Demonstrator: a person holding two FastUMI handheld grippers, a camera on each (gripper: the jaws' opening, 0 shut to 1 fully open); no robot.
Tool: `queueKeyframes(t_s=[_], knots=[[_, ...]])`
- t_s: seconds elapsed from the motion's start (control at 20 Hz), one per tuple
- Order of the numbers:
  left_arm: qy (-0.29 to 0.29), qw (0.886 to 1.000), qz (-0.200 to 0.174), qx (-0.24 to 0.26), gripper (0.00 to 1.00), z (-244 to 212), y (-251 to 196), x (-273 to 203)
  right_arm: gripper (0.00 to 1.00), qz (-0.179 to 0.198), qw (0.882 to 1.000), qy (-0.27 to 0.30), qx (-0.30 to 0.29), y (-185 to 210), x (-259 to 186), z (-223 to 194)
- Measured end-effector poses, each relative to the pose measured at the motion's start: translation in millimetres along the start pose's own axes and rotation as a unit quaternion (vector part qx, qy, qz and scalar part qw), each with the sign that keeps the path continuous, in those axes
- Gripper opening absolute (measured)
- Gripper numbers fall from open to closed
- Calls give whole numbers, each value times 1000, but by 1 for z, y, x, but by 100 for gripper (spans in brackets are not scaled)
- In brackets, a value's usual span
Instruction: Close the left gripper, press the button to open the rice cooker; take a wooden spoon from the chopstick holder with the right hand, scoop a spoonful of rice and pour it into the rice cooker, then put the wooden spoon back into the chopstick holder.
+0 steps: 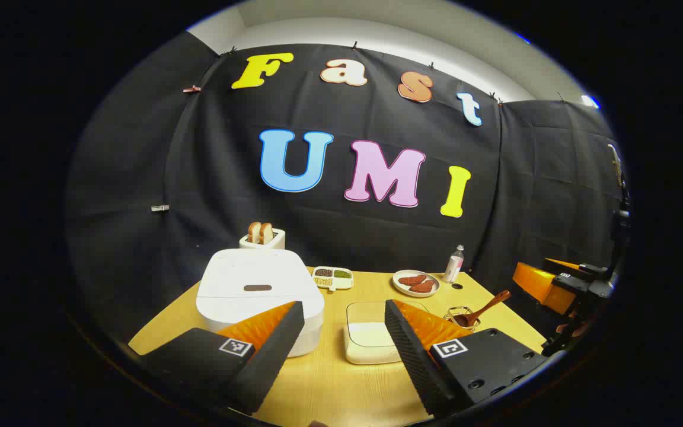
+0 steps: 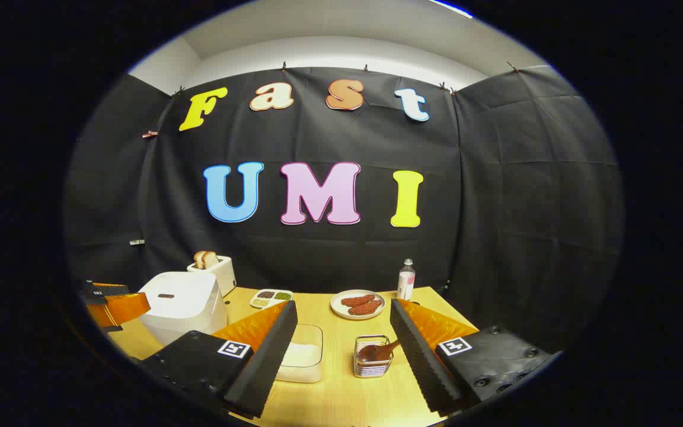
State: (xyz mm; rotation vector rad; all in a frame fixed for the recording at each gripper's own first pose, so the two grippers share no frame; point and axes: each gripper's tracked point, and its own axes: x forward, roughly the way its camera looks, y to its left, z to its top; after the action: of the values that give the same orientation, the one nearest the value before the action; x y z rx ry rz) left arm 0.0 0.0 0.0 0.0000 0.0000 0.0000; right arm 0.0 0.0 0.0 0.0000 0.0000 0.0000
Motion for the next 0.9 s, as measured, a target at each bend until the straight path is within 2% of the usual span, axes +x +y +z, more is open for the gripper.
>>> queueKeyframes(t_s=[0.05, 0.35, 0.9], knots=[[-1, 1000, 6, -1, 95, 0, 1, 3, 99, -1, 1000, -1, 0, -3, 3, 1], [-1, 1000, 25, -2, 95, 0, -2, 13, 99, 0, 1000, 0, 5, -15, 16, 0], [-6, 998, 53, 15, 95, 9, 14, 23, 99, 26, 1000, 9, -1, -9, 16, -6]])
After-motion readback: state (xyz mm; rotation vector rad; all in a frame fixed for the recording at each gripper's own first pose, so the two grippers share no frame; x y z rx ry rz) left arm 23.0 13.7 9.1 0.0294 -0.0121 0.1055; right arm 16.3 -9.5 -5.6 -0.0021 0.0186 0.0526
